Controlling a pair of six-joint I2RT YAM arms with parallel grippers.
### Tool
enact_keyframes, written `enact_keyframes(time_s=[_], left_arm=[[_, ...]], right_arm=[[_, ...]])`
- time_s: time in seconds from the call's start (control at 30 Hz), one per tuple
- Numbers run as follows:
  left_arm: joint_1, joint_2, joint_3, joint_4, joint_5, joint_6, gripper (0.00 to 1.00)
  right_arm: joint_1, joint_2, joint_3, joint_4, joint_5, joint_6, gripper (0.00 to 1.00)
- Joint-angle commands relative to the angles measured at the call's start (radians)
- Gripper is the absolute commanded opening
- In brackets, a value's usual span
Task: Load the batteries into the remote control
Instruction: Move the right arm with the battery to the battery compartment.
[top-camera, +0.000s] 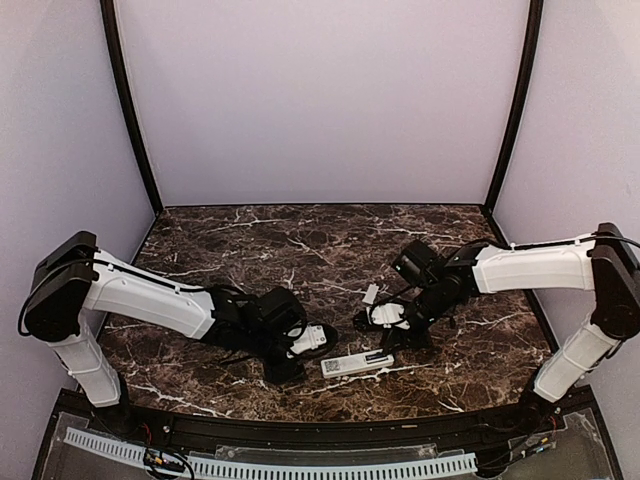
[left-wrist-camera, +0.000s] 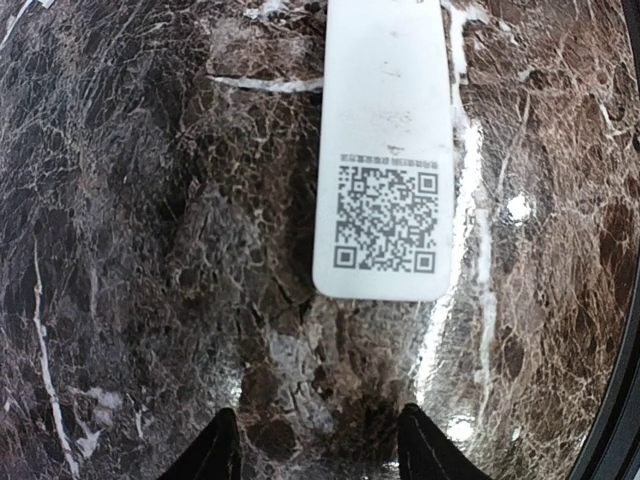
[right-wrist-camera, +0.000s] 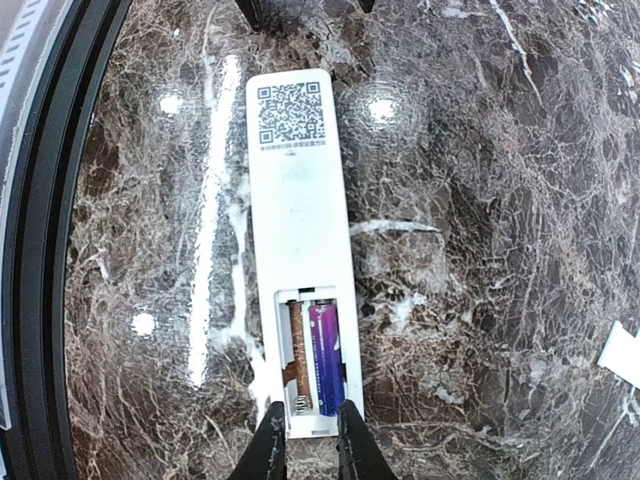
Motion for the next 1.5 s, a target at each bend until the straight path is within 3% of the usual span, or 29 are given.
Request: enact_keyframes(time_s=[0.0, 0.43, 1.17, 1.47], left_arm=[[0.008, -0.023, -0.013, 0.014, -0.015, -0.024, 0.53], [0.01, -0.002, -0.001, 0.002, -0.002, -0.025, 0.53], [0.01, 0.007, -0.001, 0.005, 0.007, -0.028, 0.52], [0.011, 0.008, 0.0, 0.003, 0.016, -0.027, 0.52]], right_arm=[[0.022, 0.028, -0.002, 0.039, 0.046, -0.03, 0.16], [0.051, 0.053, -0.023, 0.091, 0.074, -0.021, 0.07], [0.076, 0.09, -0.03, 0.111, 0.153, -0.009, 0.07], [0.084, 0.044, 0.008, 0.065, 0.091, -0.007, 0.25]])
